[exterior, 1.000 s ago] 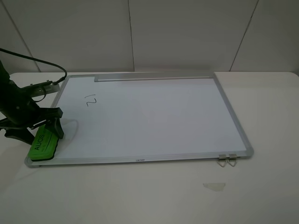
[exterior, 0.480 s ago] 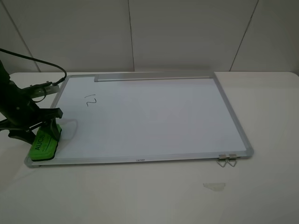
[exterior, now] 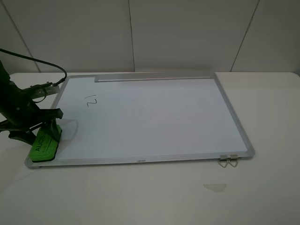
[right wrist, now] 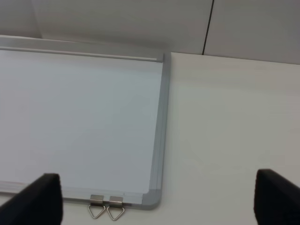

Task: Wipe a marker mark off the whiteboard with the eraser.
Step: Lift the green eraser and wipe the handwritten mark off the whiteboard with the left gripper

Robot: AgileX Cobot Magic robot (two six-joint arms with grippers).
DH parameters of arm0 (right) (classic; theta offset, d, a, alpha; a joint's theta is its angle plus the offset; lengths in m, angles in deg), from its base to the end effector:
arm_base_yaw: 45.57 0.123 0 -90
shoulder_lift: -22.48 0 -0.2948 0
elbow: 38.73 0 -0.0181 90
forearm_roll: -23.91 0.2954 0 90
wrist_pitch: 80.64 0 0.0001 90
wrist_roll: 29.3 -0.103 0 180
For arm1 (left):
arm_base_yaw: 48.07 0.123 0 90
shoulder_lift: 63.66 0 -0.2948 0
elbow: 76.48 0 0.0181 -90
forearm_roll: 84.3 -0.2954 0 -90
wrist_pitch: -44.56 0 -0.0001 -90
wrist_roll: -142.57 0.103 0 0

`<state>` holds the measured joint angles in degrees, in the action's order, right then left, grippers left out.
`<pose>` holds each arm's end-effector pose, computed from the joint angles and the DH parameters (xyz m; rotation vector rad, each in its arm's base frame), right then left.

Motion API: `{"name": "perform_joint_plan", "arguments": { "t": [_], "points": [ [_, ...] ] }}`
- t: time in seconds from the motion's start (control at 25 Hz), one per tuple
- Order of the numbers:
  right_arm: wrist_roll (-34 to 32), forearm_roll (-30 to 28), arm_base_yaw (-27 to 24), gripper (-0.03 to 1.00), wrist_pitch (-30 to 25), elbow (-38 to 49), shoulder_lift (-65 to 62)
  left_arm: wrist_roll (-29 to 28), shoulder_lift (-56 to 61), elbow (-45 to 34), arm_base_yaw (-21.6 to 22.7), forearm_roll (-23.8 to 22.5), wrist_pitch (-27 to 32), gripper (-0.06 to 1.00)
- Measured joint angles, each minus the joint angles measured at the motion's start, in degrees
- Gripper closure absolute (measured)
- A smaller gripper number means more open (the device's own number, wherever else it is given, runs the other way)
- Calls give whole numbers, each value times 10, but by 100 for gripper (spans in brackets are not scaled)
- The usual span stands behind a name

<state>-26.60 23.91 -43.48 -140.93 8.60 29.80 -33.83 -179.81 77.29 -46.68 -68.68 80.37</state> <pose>0.0314 0.0011 0.3027 -0.0838 2.0043 -0.0068 0.3298 -0.0083 0.0631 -0.2787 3.0806 -0.2498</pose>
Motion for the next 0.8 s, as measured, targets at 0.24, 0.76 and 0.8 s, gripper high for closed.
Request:
{"name": "perform_joint_plan", "arguments": {
  "t": [0.24, 0.76, 0.8],
  "points": [
    [0, 0, 0, 15, 0, 0, 0, 0, 6, 12, 0, 3, 26, 35],
    [0, 0, 0, 15, 0, 0, 0, 17, 122, 111, 0, 8, 155, 35],
    [0, 0, 0, 15, 0, 0, 0, 17, 122, 127, 0, 7, 167, 35]
  ]
}}
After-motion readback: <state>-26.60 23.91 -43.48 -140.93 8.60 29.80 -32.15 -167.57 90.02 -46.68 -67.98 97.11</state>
